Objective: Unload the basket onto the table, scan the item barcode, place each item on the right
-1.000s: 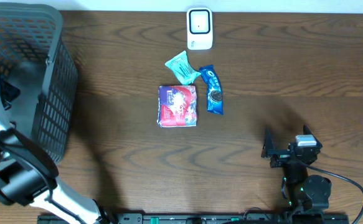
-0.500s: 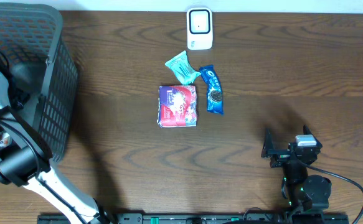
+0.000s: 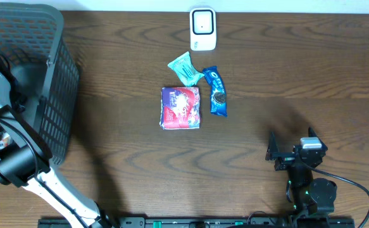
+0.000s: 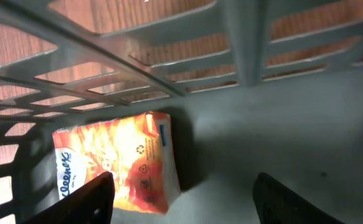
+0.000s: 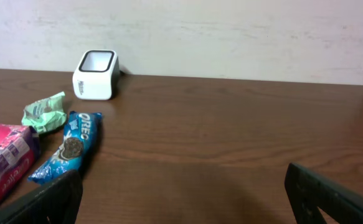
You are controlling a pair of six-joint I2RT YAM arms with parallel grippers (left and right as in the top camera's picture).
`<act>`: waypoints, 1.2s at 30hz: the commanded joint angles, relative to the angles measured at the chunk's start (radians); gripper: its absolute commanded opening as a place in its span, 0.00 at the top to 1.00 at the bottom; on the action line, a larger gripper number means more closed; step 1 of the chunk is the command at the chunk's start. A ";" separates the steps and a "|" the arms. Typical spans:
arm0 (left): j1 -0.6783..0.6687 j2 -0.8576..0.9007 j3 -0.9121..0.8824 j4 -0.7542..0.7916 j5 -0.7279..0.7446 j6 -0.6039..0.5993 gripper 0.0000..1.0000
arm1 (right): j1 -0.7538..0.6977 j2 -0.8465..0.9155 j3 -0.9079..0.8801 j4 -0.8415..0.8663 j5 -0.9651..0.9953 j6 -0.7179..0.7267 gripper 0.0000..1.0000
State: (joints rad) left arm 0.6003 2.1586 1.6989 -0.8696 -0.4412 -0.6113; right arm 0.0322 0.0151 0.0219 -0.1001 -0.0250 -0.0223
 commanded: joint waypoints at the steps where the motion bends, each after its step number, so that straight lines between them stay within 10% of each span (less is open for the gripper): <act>1: 0.005 0.024 -0.047 0.018 -0.046 -0.053 0.29 | -0.006 -0.004 -0.004 0.000 0.008 0.006 0.01; 9: 0.005 0.024 -0.093 0.038 -0.046 -0.057 0.50 | -0.006 -0.004 -0.004 0.000 0.008 0.006 0.01; 14: 0.005 0.023 -0.102 0.021 -0.046 -0.055 0.93 | -0.006 -0.004 -0.004 0.000 0.008 0.006 0.01; 36: -0.186 -0.624 -0.090 0.086 0.214 0.043 0.93 | -0.006 -0.004 -0.004 0.000 0.008 0.006 0.01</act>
State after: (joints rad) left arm 0.4641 1.6489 1.5986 -0.8024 -0.3042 -0.6201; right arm 0.0322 0.0151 0.0219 -0.1001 -0.0254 -0.0223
